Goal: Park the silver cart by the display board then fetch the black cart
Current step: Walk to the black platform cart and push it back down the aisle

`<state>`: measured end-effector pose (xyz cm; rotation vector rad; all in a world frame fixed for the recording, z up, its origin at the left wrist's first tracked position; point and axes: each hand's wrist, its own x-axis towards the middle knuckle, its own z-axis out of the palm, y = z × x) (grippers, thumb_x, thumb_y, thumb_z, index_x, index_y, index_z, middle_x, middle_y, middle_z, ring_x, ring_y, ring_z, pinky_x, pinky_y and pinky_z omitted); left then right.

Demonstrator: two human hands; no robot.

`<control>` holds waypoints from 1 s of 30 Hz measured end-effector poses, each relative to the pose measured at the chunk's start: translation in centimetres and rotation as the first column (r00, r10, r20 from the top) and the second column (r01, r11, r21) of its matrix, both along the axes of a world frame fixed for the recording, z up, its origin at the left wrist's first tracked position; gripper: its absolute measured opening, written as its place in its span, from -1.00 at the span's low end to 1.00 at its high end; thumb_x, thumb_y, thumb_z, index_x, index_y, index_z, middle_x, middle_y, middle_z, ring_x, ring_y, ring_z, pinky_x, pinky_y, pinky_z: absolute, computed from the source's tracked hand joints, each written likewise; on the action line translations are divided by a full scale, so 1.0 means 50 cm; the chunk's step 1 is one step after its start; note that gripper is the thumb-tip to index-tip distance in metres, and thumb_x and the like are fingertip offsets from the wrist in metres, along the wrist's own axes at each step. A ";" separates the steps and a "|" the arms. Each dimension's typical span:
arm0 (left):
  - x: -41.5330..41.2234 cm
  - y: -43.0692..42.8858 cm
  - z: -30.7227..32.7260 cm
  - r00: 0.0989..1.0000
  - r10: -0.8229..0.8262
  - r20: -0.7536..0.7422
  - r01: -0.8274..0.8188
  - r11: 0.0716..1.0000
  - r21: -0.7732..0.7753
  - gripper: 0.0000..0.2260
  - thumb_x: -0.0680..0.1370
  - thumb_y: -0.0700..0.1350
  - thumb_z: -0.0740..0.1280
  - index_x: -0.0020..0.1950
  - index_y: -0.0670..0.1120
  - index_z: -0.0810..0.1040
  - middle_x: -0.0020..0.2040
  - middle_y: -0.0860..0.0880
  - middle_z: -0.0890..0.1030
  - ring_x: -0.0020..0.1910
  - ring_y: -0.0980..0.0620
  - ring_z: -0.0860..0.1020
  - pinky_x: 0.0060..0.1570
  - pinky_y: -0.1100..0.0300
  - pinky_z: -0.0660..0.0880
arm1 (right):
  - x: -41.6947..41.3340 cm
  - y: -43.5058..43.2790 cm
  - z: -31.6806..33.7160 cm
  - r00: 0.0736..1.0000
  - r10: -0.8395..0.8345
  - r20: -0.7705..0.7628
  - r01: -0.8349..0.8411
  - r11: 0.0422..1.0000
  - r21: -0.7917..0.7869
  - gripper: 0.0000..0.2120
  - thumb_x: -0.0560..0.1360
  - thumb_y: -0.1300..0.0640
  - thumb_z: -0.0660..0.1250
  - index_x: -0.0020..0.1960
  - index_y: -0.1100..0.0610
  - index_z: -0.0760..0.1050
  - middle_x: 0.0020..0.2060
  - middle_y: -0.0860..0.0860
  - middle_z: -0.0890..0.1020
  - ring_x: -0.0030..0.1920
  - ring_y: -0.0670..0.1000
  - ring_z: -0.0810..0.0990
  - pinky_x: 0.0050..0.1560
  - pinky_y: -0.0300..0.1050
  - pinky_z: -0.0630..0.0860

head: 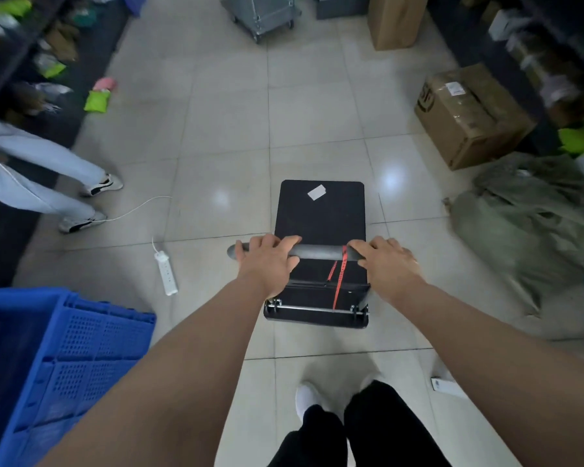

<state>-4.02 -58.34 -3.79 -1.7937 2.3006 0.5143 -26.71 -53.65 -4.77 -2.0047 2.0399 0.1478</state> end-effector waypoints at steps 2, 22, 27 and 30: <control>-0.014 -0.058 0.000 1.000 0.006 0.000 -0.006 1.000 -0.002 -0.62 0.62 0.11 0.01 0.46 0.28 0.17 0.33 0.01 0.37 0.36 -0.10 0.24 0.41 -0.28 0.01 | -0.016 -0.058 -0.002 1.000 0.006 0.012 -0.005 1.000 -0.018 -0.58 0.60 0.12 0.11 0.39 -0.16 0.11 0.13 0.04 0.46 0.12 0.09 0.41 0.14 0.04 0.41; -0.222 -0.630 0.027 0.980 0.197 -0.026 -0.193 0.975 0.113 -0.61 0.62 0.08 0.02 0.46 0.32 0.17 0.39 0.02 0.38 0.40 -0.11 0.25 0.41 -0.27 -0.03 | -0.227 -0.720 0.024 0.991 0.126 0.053 -0.128 0.991 0.037 -0.63 0.58 0.16 0.16 0.33 -0.10 0.25 0.03 0.05 0.47 0.04 0.07 0.44 -0.15 -0.09 0.36; -0.235 -0.760 0.017 0.975 0.207 -0.078 -0.199 0.975 0.099 -0.61 0.62 0.03 0.03 0.42 0.35 0.21 0.37 0.05 0.38 0.38 -0.10 0.25 0.40 -0.31 -0.05 | -0.249 -0.845 0.031 0.985 0.174 0.010 -0.175 0.985 0.008 -0.64 0.56 0.20 0.18 0.30 -0.06 0.26 0.01 0.05 0.45 -0.07 0.04 0.35 -0.17 -0.09 0.32; -0.225 -0.858 0.008 0.977 0.196 -0.088 -0.189 0.979 0.080 -0.62 0.63 0.03 0.02 0.42 0.36 0.20 0.37 0.06 0.38 0.38 -0.10 0.25 0.40 -0.31 -0.04 | -0.242 -0.942 0.033 0.981 0.192 -0.014 -0.192 0.981 0.011 -0.56 0.52 0.25 0.22 0.32 -0.06 0.23 0.02 0.06 0.45 -0.05 0.05 0.36 -0.16 -0.09 0.31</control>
